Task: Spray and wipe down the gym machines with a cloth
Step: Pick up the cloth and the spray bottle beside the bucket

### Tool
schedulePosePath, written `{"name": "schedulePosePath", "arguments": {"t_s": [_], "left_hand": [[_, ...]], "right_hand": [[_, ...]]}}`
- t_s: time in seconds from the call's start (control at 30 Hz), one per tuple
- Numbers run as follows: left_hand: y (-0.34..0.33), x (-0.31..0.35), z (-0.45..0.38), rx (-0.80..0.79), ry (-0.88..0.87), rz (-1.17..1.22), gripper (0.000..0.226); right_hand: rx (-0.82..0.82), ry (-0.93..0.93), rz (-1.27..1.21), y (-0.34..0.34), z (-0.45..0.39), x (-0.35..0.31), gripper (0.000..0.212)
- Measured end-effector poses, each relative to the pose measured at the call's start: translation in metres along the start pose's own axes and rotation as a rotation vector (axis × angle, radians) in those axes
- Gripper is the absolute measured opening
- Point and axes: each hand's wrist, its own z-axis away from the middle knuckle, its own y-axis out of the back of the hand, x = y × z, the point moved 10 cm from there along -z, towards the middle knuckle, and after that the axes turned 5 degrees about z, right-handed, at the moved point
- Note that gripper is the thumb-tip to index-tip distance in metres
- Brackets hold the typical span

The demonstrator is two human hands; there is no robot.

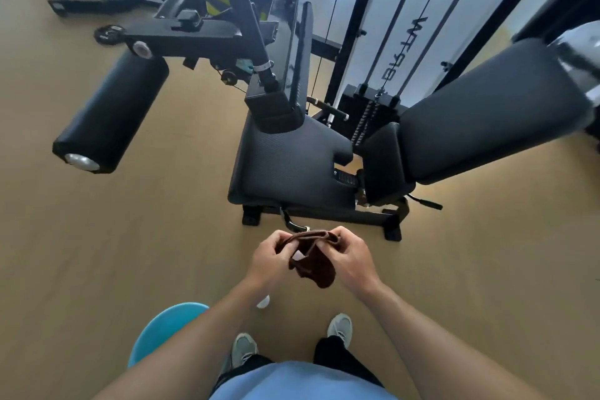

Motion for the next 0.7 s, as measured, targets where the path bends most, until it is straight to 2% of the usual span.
{"name": "schedulePosePath", "arguments": {"t_s": [0.07, 0.1, 0.17, 0.23, 0.3, 0.4, 0.43, 0.57, 0.7], "left_hand": [[-0.012, 0.001, 0.002, -0.104, -0.010, 0.036, 0.008], [-0.019, 0.002, 0.003, -0.161, -0.018, 0.036, 0.015], [-0.033, 0.003, 0.006, -0.237, -0.033, -0.033, 0.043], [-0.045, 0.003, 0.006, -0.238, -0.055, -0.116, 0.056], [-0.049, 0.007, 0.004, -0.177, -0.076, -0.115, 0.040], [-0.056, 0.013, 0.003, -0.167, -0.046, 0.030, 0.015], [-0.059, 0.014, 0.004, -0.182, -0.011, 0.100, 0.014], [-0.077, 0.003, 0.007, -0.248, 0.177, 0.297, 0.035], [-0.099, 0.009, 0.011, -0.266, 0.276, 0.387, 0.028]], "right_hand": [[0.065, -0.003, 0.027, 0.008, 0.003, 0.001, 0.010], [0.090, -0.010, 0.036, 0.013, 0.004, 0.002, 0.011], [0.130, -0.028, 0.056, 0.023, 0.005, 0.004, 0.013], [0.140, -0.042, 0.075, 0.032, 0.006, 0.006, 0.014], [0.123, -0.058, 0.053, 0.039, 0.006, 0.007, 0.016], [0.090, -0.081, -0.044, 0.053, 0.007, 0.012, 0.021], [0.074, -0.097, -0.105, 0.059, 0.007, 0.014, 0.022], [-0.037, -0.190, -0.357, 0.068, 0.013, 0.029, 0.030], [-0.257, -0.227, -0.490, 0.061, 0.024, 0.052, 0.042]]}}
